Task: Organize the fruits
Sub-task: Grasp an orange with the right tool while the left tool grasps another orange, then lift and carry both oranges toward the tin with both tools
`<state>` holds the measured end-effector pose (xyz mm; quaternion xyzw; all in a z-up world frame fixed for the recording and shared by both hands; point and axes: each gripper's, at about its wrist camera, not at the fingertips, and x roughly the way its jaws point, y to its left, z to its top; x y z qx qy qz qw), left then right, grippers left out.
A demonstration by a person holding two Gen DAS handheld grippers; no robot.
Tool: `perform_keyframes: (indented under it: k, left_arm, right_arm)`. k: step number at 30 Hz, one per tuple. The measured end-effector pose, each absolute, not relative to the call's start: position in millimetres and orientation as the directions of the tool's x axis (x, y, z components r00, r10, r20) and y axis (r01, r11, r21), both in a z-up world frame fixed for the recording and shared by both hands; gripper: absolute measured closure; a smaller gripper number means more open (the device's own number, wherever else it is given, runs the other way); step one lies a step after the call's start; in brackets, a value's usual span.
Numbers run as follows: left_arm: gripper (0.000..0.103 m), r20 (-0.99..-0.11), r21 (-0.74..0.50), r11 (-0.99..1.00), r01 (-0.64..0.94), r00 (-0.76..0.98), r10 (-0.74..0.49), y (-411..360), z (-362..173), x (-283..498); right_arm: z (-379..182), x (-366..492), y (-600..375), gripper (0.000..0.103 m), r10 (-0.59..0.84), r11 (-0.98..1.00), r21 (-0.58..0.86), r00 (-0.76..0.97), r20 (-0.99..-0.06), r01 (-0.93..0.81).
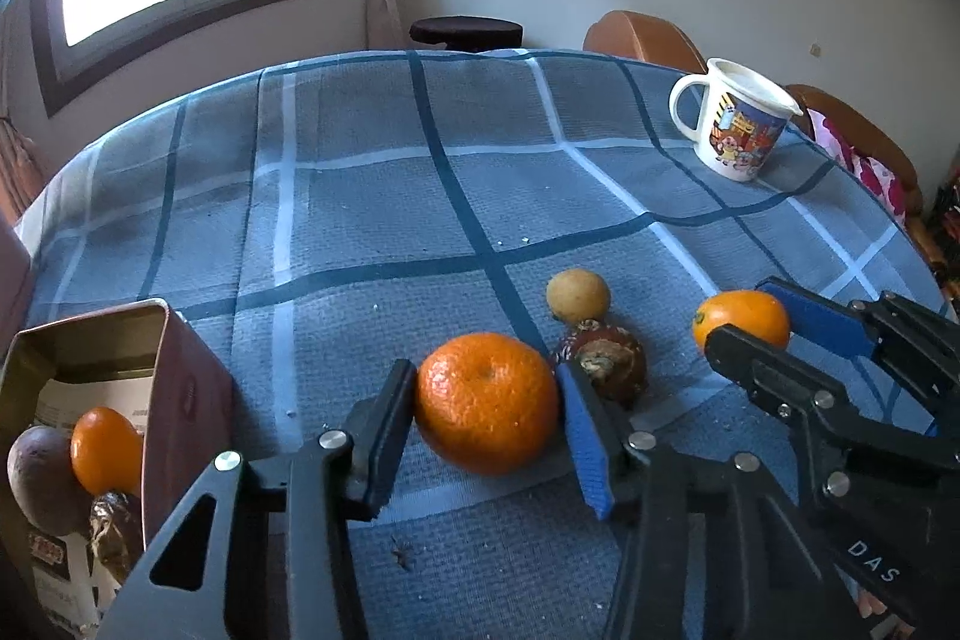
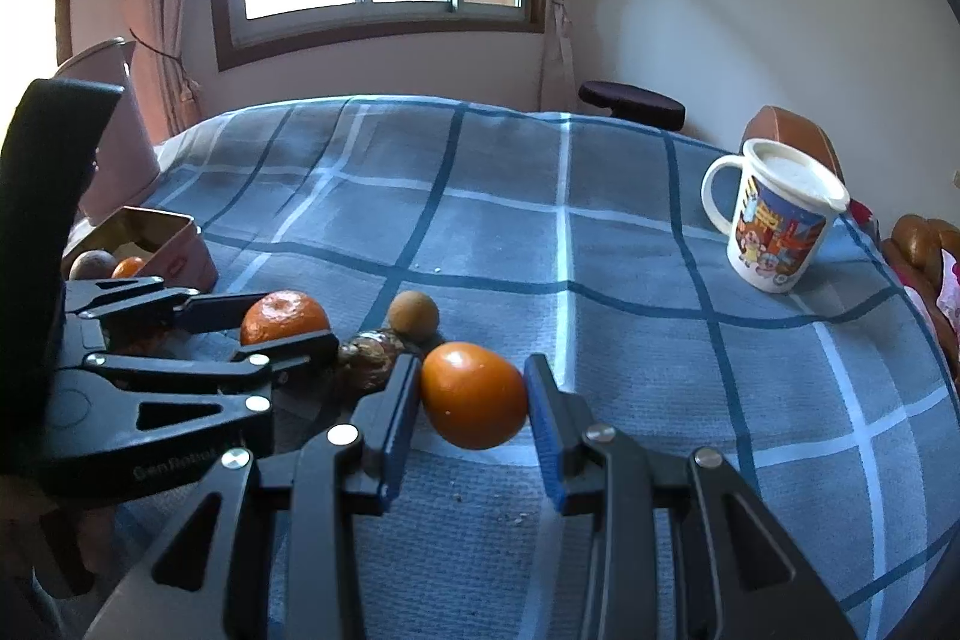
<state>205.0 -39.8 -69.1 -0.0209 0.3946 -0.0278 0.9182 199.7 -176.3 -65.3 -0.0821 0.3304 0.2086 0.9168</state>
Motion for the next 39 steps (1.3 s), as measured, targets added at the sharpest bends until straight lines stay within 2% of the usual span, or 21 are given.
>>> perform_keyframes:
  k: [7,39]
  left_arm:
    - [0.053,-0.692,-0.063,0.998,0.030,0.719,-0.065,-37.3,-62.8,195.8]
    - [0.053,-0.468,0.062,0.997,-0.050,0.881,0.074,-49.3,-34.9,149.5]
  right_arm:
    - [-62.1,194.8,-179.5,0.065,0.344,0.898,-0.006,0.711,-0.613,-0.440]
    - [-46.3,169.8,-185.5,0.065,0.401,0.885,-0.018,0.780,-0.481,-0.465]
